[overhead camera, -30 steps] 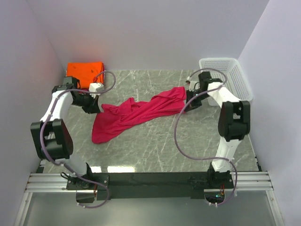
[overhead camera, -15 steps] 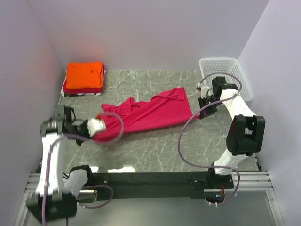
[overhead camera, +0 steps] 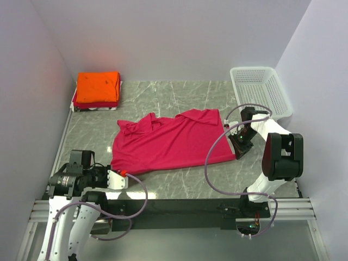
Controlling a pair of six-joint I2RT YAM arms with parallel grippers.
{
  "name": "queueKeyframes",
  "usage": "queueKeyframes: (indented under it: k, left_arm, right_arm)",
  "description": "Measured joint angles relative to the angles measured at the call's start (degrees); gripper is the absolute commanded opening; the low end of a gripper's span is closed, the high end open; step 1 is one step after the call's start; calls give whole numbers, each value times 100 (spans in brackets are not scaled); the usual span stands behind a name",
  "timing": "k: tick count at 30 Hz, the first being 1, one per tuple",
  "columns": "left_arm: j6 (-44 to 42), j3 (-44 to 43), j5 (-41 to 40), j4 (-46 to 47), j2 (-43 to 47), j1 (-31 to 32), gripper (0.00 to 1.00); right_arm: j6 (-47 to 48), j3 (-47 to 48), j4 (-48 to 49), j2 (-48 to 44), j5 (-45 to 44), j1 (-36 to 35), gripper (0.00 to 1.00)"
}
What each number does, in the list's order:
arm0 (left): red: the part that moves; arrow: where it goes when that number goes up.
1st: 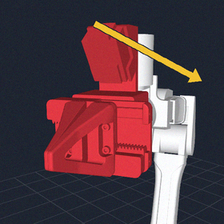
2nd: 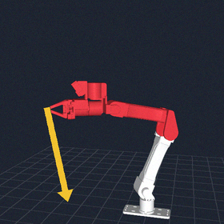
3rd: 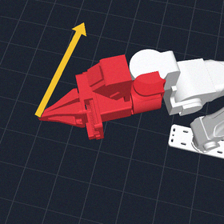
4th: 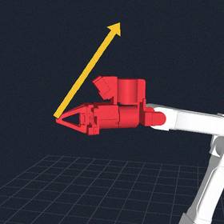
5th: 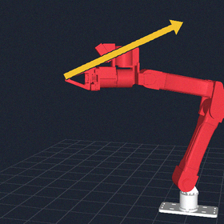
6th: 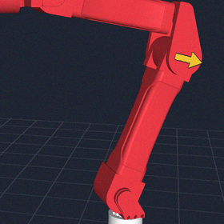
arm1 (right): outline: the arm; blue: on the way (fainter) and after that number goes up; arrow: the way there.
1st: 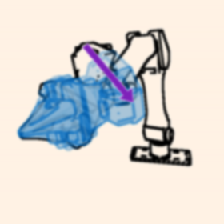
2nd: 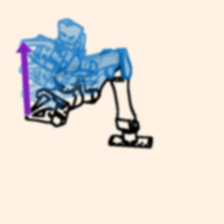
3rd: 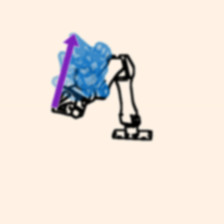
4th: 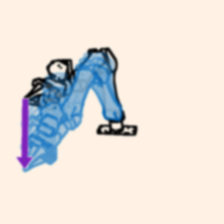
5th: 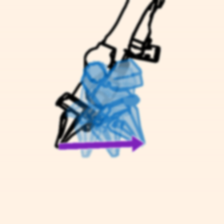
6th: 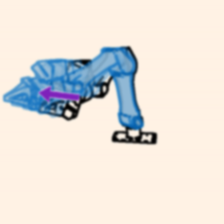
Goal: Fold and stack the t-shirts
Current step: Flatten the tshirt out
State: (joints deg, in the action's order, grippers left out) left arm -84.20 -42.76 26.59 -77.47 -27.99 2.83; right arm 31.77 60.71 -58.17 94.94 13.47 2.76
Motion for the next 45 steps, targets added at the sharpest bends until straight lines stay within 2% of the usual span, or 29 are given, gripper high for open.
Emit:
queueKeyframes:
  k: [3, 7, 11, 14, 17, 20, 23, 27, 32, 36, 45]
  left_arm:
    - [323, -216, 247, 4, -232, 426, 0]
    - [1071, -481, 619, 15, -1054, 925, 0]
    - [2131, -994, 824, 122, -2085, 955, 0]
    - [2717, -1917, 988, 356, -3003, 350, 0]
    - [3390, -3670, 1207, 702, -4203, -662, 1]
    - [4116, -5458, 1469, 1296, -5278, -1255, 1]
    - [5010, -6334, 1609, 2330, -5825, -1620, 0]
    - [6076, -6461, 1624, 3456, -5871, -1770, 0]
    - [6835, -6282, 1508, 4765, -5637, -1773, 1]
    - [7049, -6000, 1360, 5403, -5119, -1792, 0]
    - [7267, -5831, 1005, 6109, -4354, -1897, 1]
  right_arm:
    - [70, -13, 26, 0, -101, 2, 0]
    - [98, -55, 31, 0, -173, 2, 0]
    - [70, 275, -227, 0, 105, 11, 0]
    - [-52, 1281, -455, 0, 507, 66, 0]
    - [-282, 2673, -472, 11, 896, 170, 0]
    - [-586, 3864, -223, -2, 1128, 258, 0]
    - [-986, 4645, 166, -42, 1207, 289, 0]
    - [-1467, 5169, 568, -44, 1143, 289, 0]
    - [-1908, 5445, 1156, -155, 916, 289, 0]
    - [-2098, 5407, 1512, -516, 743, 289, 0]
    - [-2166, 5296, 2114, -1740, 511, 289, 0]
